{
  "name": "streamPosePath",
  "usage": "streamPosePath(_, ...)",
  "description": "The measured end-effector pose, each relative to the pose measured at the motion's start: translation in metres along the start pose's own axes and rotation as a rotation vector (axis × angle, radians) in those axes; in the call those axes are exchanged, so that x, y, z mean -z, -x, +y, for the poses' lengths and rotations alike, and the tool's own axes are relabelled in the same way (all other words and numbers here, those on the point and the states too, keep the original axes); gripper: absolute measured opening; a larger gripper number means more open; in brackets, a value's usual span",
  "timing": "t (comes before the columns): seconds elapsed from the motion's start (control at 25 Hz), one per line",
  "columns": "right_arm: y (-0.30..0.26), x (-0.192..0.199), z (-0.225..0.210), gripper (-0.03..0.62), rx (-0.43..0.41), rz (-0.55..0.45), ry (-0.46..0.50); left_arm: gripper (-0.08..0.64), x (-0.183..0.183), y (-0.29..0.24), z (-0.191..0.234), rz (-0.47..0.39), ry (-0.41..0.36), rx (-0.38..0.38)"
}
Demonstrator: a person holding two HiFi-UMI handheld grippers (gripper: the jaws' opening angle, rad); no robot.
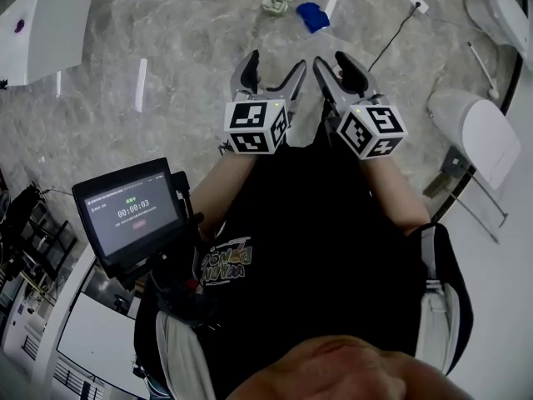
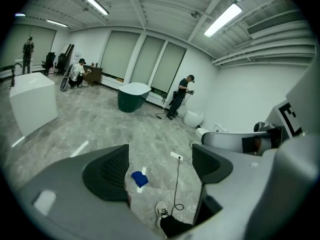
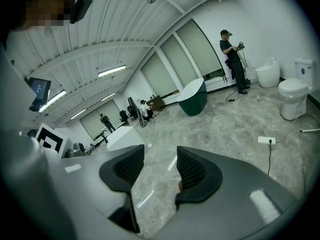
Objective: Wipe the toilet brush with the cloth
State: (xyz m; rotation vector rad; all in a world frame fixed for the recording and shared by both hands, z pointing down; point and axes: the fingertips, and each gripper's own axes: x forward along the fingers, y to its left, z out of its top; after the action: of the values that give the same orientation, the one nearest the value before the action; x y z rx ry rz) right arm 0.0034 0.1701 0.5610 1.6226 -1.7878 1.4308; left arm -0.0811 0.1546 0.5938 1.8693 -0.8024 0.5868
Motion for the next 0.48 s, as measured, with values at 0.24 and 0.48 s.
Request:
streamPosePath(0.24,-0.029,-0.019,-0.075,0.198,-0.100,0.083,0.021,0.399,0.009,-0.082,-0.030,0.044,0.058,-0.082)
streamPosePath(0.48,-0.040,-0.038,-0.067,0.198,-0.157,0.155,0.081,0.380,-0.010,-0.077,-0.019,0.028,0.141,-0.166)
